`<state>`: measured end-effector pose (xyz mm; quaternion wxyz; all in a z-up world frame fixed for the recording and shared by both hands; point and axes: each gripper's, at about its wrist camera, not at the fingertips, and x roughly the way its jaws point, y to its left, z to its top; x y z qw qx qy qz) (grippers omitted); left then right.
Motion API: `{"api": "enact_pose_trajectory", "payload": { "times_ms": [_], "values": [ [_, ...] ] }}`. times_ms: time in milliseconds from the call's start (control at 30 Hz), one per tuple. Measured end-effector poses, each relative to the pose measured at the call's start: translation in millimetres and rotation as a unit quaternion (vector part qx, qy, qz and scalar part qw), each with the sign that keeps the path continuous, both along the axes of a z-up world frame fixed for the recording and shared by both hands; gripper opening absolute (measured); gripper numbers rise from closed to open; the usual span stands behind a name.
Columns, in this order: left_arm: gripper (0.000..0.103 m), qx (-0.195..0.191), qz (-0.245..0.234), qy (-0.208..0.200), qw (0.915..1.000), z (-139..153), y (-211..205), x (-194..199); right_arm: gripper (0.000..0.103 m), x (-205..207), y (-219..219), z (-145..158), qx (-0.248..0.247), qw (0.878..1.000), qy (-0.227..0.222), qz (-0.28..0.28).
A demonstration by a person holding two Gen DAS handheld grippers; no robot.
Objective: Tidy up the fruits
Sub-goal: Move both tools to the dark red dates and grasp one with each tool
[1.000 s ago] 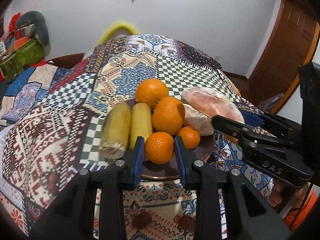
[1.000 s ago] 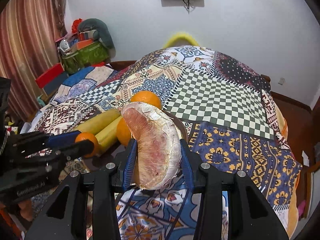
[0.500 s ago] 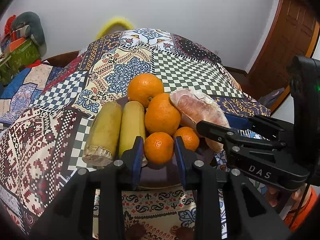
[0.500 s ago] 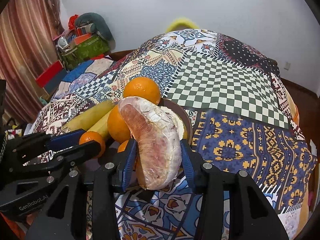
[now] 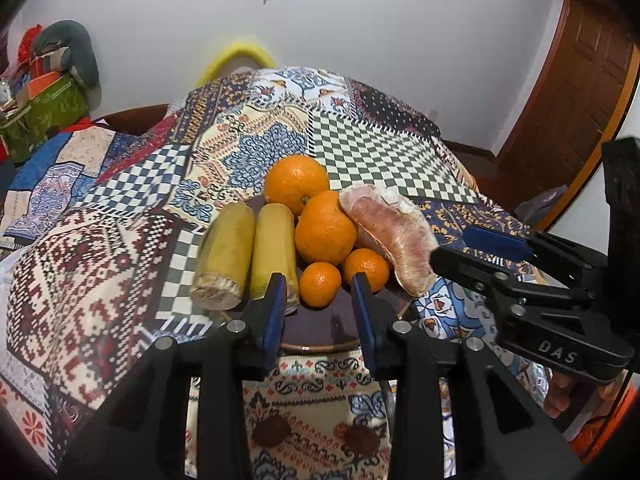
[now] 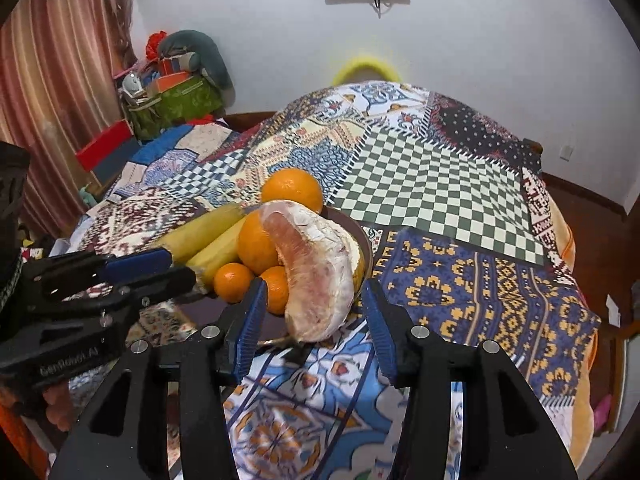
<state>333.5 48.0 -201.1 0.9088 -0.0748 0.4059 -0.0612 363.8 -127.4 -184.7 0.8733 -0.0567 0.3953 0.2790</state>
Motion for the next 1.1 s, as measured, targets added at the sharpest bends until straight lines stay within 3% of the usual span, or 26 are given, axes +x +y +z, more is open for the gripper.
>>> {"api": "enact_pose_trajectory", "payload": {
  "times_ms": [267,433,800,1100],
  "values": [
    [0.033,0.005,0.016,-0.017,0.9997,22.8,15.9,-35.7,0.048,-32.9,-0.8,14.9,0.009,1.000,-0.010,0.009],
    [0.033,0.008,0.019,-0.015,0.9997,24.9,26.2,-56.3,0.048,-55.9,3.1,7.8,0.004,1.000,-0.003,0.019],
    [0.033,0.020,0.013,0.023,0.9995,-4.0,36.3,-103.0,0.048,-88.7,31.4,-19.6,-0.026,0.998,0.026,0.053],
    [0.033,0.012,0.007,0.043,0.9990,-26.0,40.4,-113.4,0.047,-89.1,54.8,-46.4,-0.049,0.994,0.057,0.082]
  ]
}}
